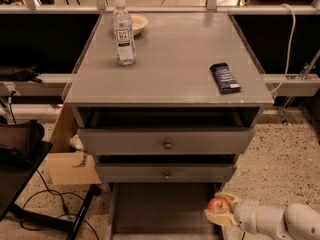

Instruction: Place apple into bottom drawer

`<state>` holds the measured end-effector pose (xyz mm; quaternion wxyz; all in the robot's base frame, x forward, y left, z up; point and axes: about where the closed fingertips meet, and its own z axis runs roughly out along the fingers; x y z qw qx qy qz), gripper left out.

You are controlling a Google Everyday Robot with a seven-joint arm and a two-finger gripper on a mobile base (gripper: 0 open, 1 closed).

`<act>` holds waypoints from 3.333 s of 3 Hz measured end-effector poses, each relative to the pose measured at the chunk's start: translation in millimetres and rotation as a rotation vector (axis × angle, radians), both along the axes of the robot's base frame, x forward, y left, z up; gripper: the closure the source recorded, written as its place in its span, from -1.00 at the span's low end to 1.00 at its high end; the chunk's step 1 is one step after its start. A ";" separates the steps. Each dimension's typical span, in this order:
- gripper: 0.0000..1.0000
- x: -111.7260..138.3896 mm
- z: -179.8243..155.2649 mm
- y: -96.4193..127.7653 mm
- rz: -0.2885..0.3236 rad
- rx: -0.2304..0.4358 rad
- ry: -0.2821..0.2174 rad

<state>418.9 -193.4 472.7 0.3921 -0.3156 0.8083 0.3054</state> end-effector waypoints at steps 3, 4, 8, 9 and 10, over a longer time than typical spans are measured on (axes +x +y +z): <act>1.00 54.7 -105.3 35.0 0.054 -0.004 0.036; 1.00 95.4 -188.7 49.7 0.059 0.003 0.024; 1.00 97.0 -344.7 55.8 -0.200 0.045 0.087; 0.62 97.0 -339.7 55.8 -0.200 0.045 0.087; 0.15 97.0 -339.6 55.9 -0.200 0.045 0.087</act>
Offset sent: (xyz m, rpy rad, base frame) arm 0.0649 0.0523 -0.1208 -0.0192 0.0717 0.0673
